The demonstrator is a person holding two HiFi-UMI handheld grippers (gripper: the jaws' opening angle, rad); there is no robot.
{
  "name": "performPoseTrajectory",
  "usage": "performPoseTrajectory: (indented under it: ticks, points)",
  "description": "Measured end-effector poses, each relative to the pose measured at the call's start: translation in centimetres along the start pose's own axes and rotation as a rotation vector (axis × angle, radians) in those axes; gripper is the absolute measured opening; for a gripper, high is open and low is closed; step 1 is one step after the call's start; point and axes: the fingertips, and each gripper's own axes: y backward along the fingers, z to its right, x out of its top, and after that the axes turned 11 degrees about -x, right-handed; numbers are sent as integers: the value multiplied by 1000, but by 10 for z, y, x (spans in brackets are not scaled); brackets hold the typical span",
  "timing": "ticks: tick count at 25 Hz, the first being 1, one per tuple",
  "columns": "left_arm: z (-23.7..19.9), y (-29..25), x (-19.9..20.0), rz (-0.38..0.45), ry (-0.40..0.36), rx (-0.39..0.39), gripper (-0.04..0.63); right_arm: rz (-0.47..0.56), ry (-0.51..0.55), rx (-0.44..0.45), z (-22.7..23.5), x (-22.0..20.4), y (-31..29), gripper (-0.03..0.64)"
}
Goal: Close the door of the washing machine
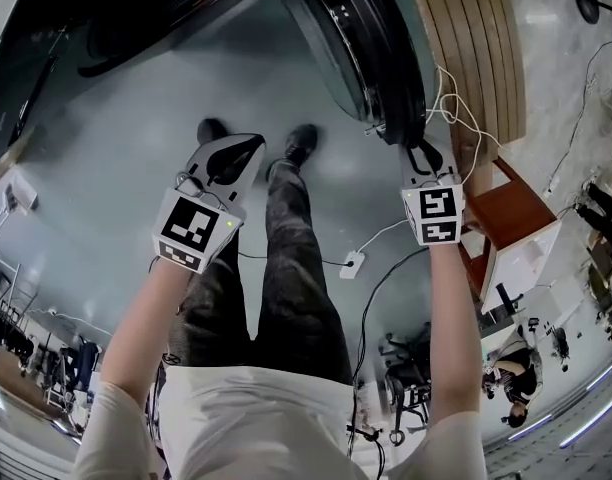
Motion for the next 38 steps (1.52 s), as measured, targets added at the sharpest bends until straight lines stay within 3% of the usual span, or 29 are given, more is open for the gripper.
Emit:
performPoseTrajectory:
  ticks: [11,22,38]
  points:
    - [-24,53,-35,11,19,6,9,-23,-129,41,-103,19,0,114]
    - [-58,104,-76,45,82,81,9,-47,-303,150,-202,62,-8,147]
    - [-104,166,-117,130,197,214,9,-75,-358,271,-301,138,-41,198]
